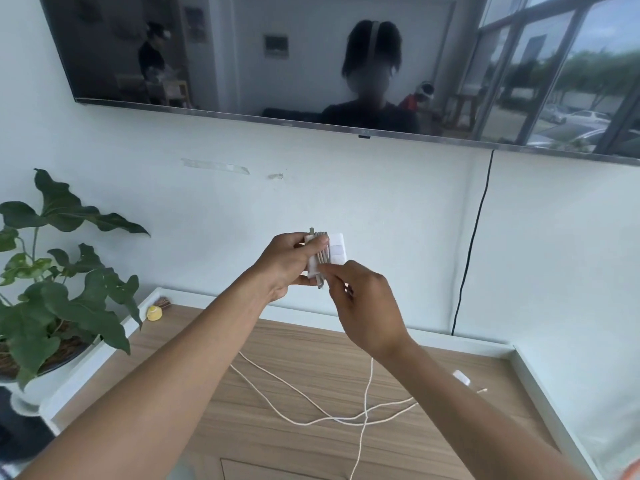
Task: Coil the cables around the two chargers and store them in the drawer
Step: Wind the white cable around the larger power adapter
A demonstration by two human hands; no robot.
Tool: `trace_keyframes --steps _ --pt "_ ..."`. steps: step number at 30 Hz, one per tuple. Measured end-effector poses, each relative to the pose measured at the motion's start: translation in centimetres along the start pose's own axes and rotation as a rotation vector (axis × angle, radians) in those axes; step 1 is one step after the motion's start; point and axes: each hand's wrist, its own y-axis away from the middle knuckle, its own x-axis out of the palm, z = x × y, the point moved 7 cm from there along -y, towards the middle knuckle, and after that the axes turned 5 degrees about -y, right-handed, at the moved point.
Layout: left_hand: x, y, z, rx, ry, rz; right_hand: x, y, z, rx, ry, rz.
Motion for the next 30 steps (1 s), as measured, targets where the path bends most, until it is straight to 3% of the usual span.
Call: trace_keyframes --steps 8,18,24,30 --pt "-0.2 -0.1 -1.2 0.103 -0.025 -0.032 -0.6 0.0 -1.5 0.105 -0.097 -0.076" --pt "-0.6 0.4 -0.4 0.048 -0.022 0.021 0.0 -0.5 -1.5 0.055 -0.062 0.003" --pt "-2.3 0.2 -1.3 0.084 0.019 -0.074 1.0 1.2 -3.9 0.270 -0.318 -0.013" --pt "-0.2 1.9 -1.7 0.115 -0.038 0.233 1.5 0.8 -5.8 0.350 -0.256 0.066"
